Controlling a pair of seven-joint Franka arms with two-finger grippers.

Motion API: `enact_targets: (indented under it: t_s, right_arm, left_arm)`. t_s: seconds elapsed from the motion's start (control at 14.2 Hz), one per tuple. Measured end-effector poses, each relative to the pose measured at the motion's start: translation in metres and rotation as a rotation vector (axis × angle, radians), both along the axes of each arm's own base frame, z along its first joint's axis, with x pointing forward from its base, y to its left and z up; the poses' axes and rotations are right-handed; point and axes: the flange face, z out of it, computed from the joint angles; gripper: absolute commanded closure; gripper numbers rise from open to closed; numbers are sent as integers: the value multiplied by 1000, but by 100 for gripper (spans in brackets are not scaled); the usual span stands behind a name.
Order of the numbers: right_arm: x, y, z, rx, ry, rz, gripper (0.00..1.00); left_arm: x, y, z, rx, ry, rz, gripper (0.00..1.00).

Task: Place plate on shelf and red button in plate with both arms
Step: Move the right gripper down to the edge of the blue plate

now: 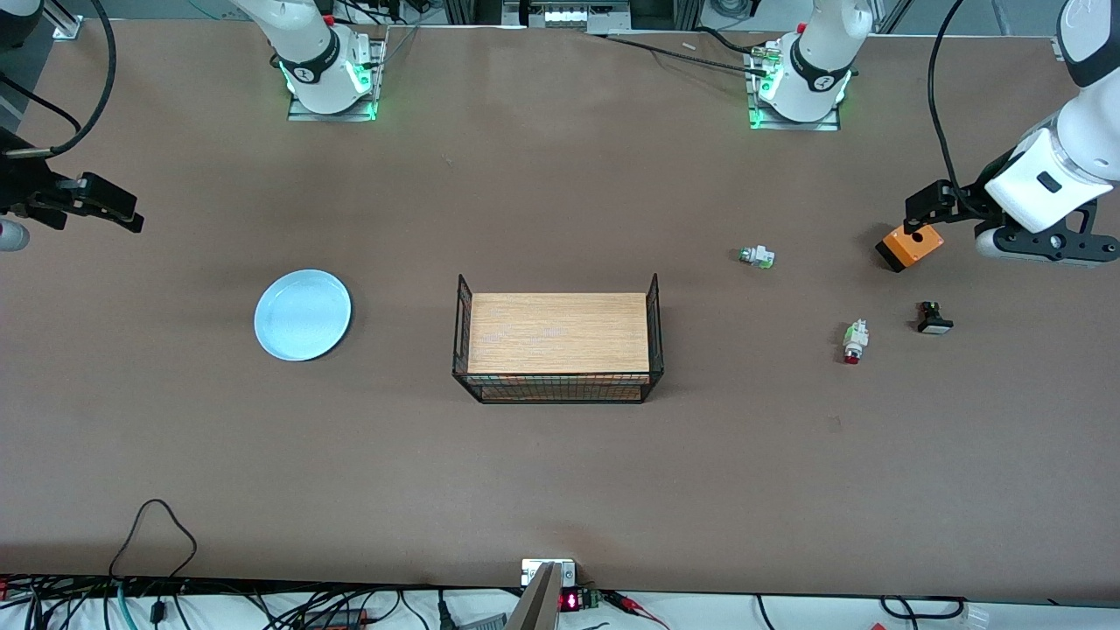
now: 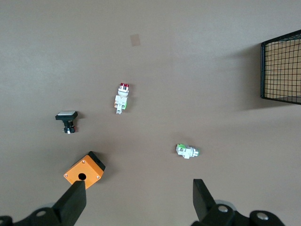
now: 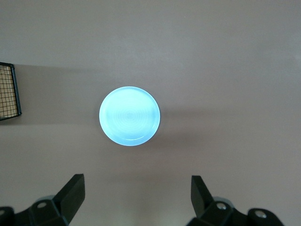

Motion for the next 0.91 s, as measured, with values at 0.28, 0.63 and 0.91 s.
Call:
enact_targets:
  t_s: [0.28,0.63,0.91]
  right_arm:
    - [0,0,0,0,1,0,0]
    - [8,0,-17,-2,30,-1,0]
    - [34,3,-72,-9,79,4,0]
  left_arm:
    - [0,0,0,0,1,1,0]
    - [0,0,0,0,2,0,0]
    - [0,-3,0,0,2,-5,0]
